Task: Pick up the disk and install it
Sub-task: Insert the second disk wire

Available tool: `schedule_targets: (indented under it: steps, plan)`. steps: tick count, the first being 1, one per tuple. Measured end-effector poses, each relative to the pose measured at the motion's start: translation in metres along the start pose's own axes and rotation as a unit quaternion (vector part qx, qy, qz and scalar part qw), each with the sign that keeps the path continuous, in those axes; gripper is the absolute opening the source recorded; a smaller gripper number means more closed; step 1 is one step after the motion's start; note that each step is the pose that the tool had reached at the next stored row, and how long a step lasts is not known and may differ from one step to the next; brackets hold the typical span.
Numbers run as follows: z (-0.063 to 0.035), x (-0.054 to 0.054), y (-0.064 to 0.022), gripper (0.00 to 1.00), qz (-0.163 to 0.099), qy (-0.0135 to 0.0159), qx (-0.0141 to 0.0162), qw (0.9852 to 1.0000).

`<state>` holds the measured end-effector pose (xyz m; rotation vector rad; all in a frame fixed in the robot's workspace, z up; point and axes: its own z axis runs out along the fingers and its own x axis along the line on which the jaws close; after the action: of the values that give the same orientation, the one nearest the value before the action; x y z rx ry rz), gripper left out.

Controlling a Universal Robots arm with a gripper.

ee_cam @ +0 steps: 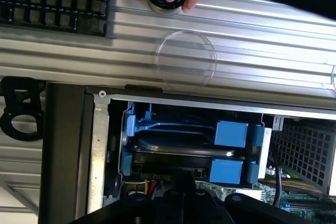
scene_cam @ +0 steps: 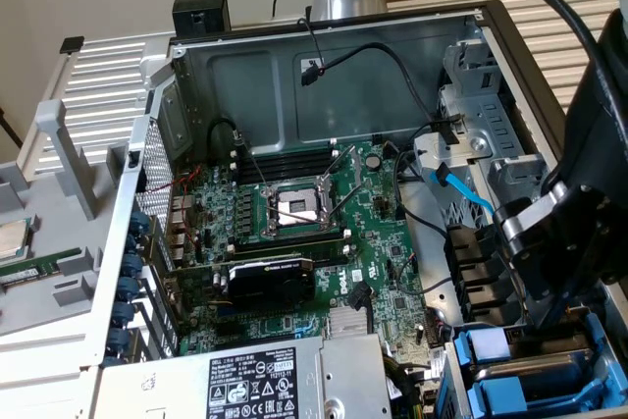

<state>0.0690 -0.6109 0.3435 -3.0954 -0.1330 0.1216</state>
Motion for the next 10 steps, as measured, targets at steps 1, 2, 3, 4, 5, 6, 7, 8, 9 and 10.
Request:
schedule_targets:
  steps: [1,2,3,4,5,6,7,8,9,10]
  plan:
    - [0.0002,0.0000,0.0000,0.11,0.000,0.0000,-0.0001,1.0000]
    - [0.0004,0.0000,0.0000,0.11,0.000,0.0000,0.0000,1.0000]
    - [0.0009,0.0001,0.0000,0.11,0.000,0.0000,0.0001,1.0000]
    - [0.0011,0.0000,0.0001,0.11,0.000,0.0000,0.0001,1.0000]
    - [0.0013,0.0001,0.0001,0.11,0.000,0.0000,0.0001,1.0000]
    - [0.0015,0.0001,0.0001,0.11,0.000,0.0000,0.0001,1.0000]
    - [0.0017,0.0001,0.0001,0.11,0.000,0.0000,0.0001,1.0000]
    - [0.0019,0.0001,0.0001,0.11,0.000,0.0000,0.0001,1.0000]
    - [0.0020,0.0001,0.0001,0.11,0.000,0.0000,0.0001,1.0000]
    - [0.0020,0.0001,0.0001,0.11,0.000,0.0000,0.0001,1.0000]
